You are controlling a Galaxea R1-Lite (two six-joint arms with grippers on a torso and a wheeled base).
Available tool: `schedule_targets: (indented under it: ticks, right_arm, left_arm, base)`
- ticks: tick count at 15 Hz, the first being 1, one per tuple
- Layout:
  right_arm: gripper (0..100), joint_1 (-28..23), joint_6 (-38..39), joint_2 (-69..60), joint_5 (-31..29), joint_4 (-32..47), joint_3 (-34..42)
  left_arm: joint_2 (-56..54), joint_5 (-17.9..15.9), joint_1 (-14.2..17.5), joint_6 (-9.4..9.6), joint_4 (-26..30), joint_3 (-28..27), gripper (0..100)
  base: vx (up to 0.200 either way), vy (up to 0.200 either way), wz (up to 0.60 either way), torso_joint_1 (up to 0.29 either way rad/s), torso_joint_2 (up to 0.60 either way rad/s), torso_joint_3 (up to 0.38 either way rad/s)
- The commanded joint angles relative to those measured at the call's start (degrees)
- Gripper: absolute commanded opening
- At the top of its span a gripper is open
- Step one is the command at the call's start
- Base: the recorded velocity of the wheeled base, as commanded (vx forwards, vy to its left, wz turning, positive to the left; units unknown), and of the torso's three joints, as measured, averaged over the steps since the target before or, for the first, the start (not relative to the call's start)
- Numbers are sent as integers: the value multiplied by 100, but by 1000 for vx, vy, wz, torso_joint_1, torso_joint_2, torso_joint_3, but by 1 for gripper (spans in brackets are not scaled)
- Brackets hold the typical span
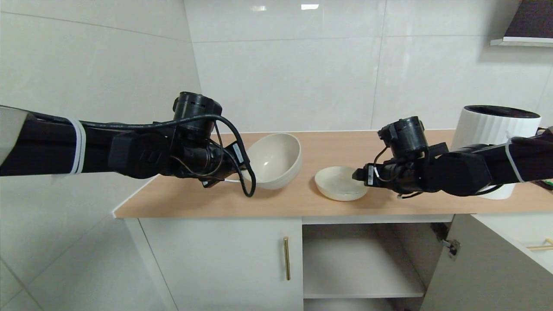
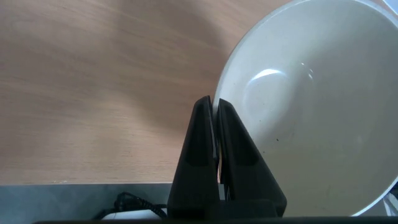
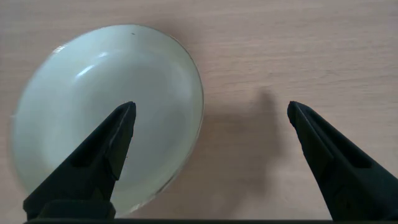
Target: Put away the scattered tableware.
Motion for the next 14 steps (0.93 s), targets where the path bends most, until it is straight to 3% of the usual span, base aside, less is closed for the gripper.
schedule_targets:
  ticks: [1, 4, 5, 12, 14]
  right_arm:
    - [100, -5, 3, 155, -3, -32, -16]
    - [100, -5, 12, 172, -3, -67, -16]
    - [0, -5, 12, 163, 15, -67, -16]
    - [0, 13, 126, 5, 59, -41, 2]
    - [0, 22, 143, -188, 76, 12, 37]
  left_arm:
    - [-21, 4, 0, -3, 0, 0, 0]
    - [-12, 4, 0, -3, 0, 0, 0]
    - [-21, 4, 0, -3, 0, 0, 0]
    - [-161, -32, 0, 15, 17, 114, 0]
    - [-320, -102, 0, 112, 8, 237, 0]
  base:
    - [0, 0, 0, 0, 0, 0]
    - [0, 0, 0, 0, 0, 0]
    - [0, 0, 0, 0, 0, 0]
    - [0, 0, 0, 0, 0, 0]
    - [0, 0, 0, 0, 0, 0]
